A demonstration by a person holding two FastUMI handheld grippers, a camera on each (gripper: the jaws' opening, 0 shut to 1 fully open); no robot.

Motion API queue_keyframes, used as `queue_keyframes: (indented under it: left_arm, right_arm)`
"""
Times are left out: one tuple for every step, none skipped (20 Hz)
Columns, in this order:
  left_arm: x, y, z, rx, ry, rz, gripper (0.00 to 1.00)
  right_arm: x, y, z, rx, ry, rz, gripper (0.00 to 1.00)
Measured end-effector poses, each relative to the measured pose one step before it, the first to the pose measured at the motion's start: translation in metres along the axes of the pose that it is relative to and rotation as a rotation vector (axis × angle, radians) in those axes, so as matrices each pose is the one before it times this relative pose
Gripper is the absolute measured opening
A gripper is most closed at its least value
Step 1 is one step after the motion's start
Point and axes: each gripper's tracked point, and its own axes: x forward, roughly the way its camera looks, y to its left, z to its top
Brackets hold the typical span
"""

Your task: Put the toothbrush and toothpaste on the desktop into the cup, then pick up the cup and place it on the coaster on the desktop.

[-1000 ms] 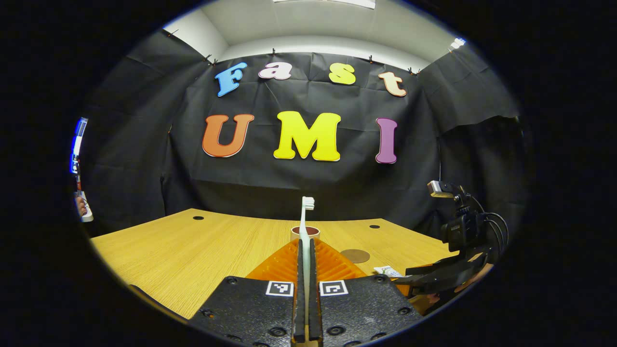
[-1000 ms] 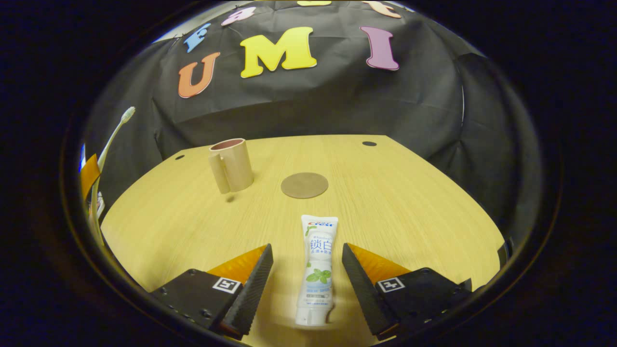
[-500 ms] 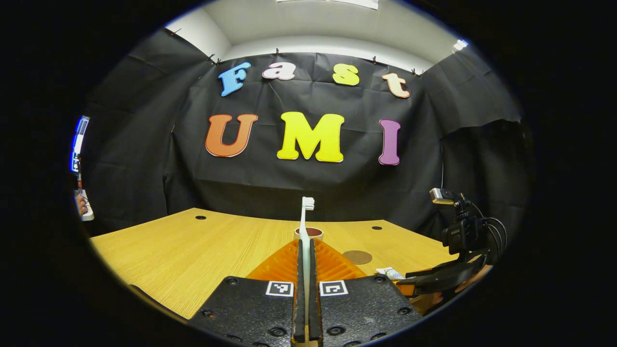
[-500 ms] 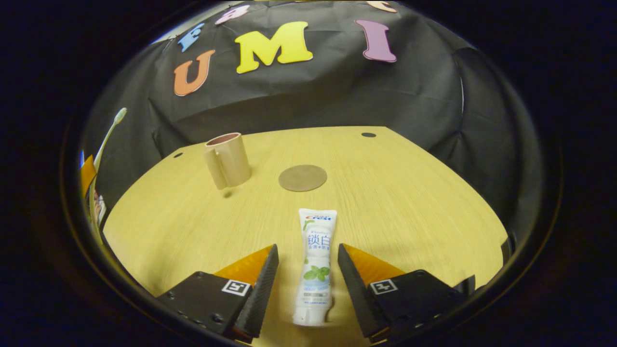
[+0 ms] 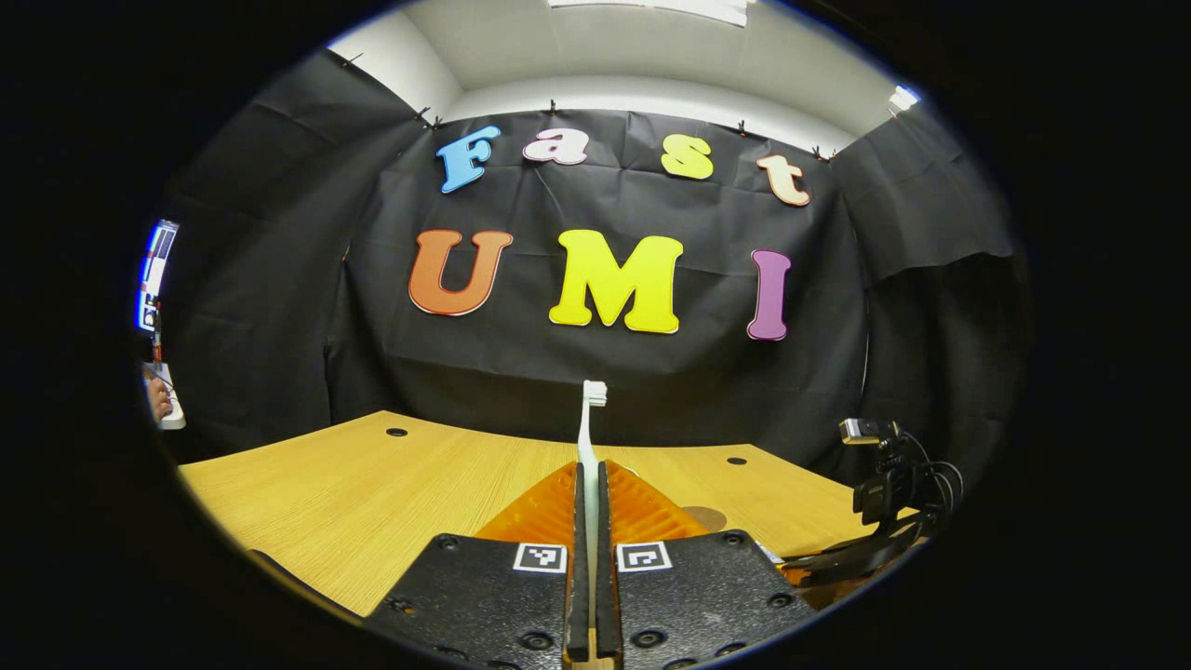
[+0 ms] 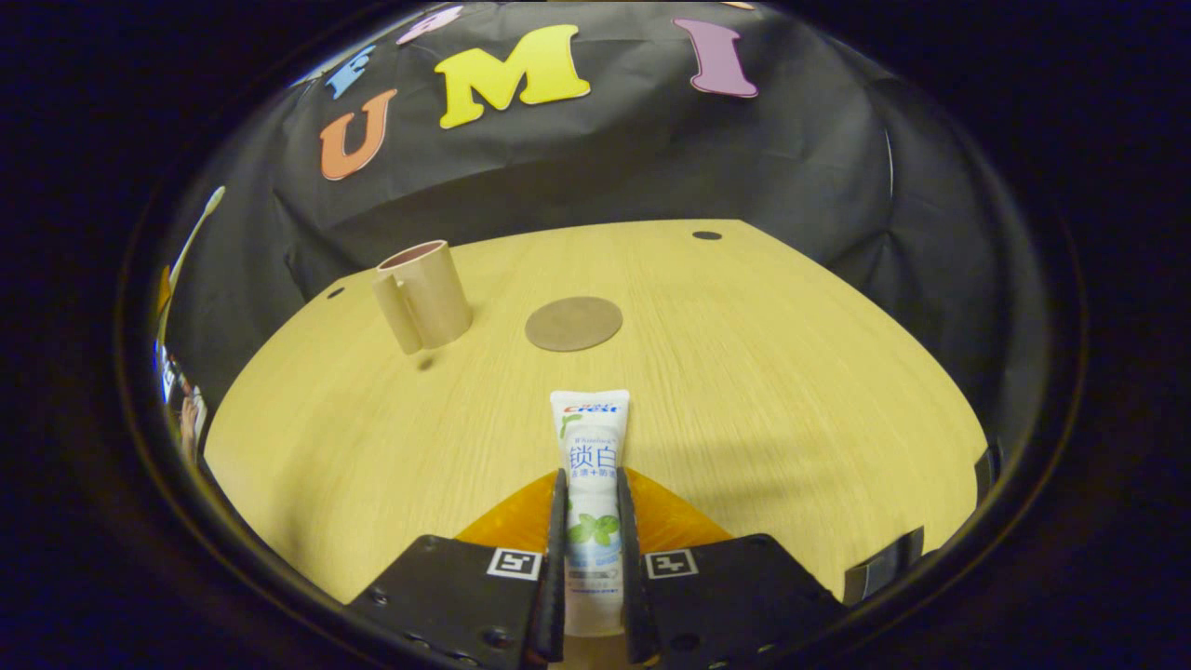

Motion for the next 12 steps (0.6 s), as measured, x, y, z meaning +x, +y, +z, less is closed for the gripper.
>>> queue_keyframes:
  left_arm:
    - [0.00068, -0.00034, 0.00103, -0.00270, 0.00321, 0.00027, 0.06]
    - [0.00133, 0.00037, 0.00115, -0.00331, 0.00101, 0.00158, 0.05]
    - [0.00113, -0.00006, 0.00067, -0.00105, 0.00262, -0.00190, 0.06]
    - [0.00206, -0.00047, 0.00101, 0.00057, -0.00053, -0.00050, 0.06]
    - [0.00228, -0.00043, 0.00197, 0.00457, 0.00001, 0.00183, 0.06]
    - [0.00224, 0.00032, 0.00007, 0.00333, 0.00142, 0.00002, 0.06]
    - [0.00166, 0.00110, 0.00107, 0.00071, -0.00023, 0.00029, 0.06]
    - [0.00121, 0.00070, 0.00012, -0.00246, 0.00232, -0.00282, 0.06]
    - [0.00181, -0.00076, 0.00180, -0.00354, 0.00130, -0.00567, 0.06]
    - [0.00313, -0.00302, 0.00326, -0.00493, 0.00221, -0.00462, 0.06]
    - [0.00054, 0.00081, -0.00017, 0.00124, 0.00521, -0.00306, 0.06]
    - [-0.00089, 0.00014, -0.00153, 0.00208, 0.00109, -0.00005, 0.06]
  right_arm:
    - [-0.00279, -0.00102, -0.00028, 0.00838, -0.00035, 0.00384, 0.22]
    - [0.00138, 0.00048, -0.00179, 0.00702, -0.00517, 0.01197, 0.22]
    - [-0.00044, 0.00004, 0.00040, 0.00524, -0.00171, 0.00928, 0.22]
    - [0.00041, 0.00077, -0.00003, 0.00431, -0.00603, 0.00539, 0.22]
    - [-0.00081, 0.00094, 0.00109, 0.00124, -0.00678, 0.00907, 0.22]
    - [-0.00275, -0.00015, 0.00174, 0.00008, -0.01733, 0.00748, 0.22]
    - [-0.00299, 0.00043, 0.00402, -0.00175, -0.02399, 0.00631, 0.22]
    - [-0.00625, 0.00289, 0.00546, -0.00371, -0.03333, 0.01116, 0.22]
    - [-0.00703, 0.00180, 0.00681, -0.00733, -0.03841, 0.00743, 0.22]
    - [-0.01051, 0.00163, 0.00593, -0.01104, -0.04333, 0.00425, 0.22]
    - [-0.00571, 0.00084, 0.00767, -0.01460, -0.04553, -0.00498, 0.22]
    - [-0.00548, 0.00135, 0.00899, -0.00921, -0.04055, -0.00248, 0.22]
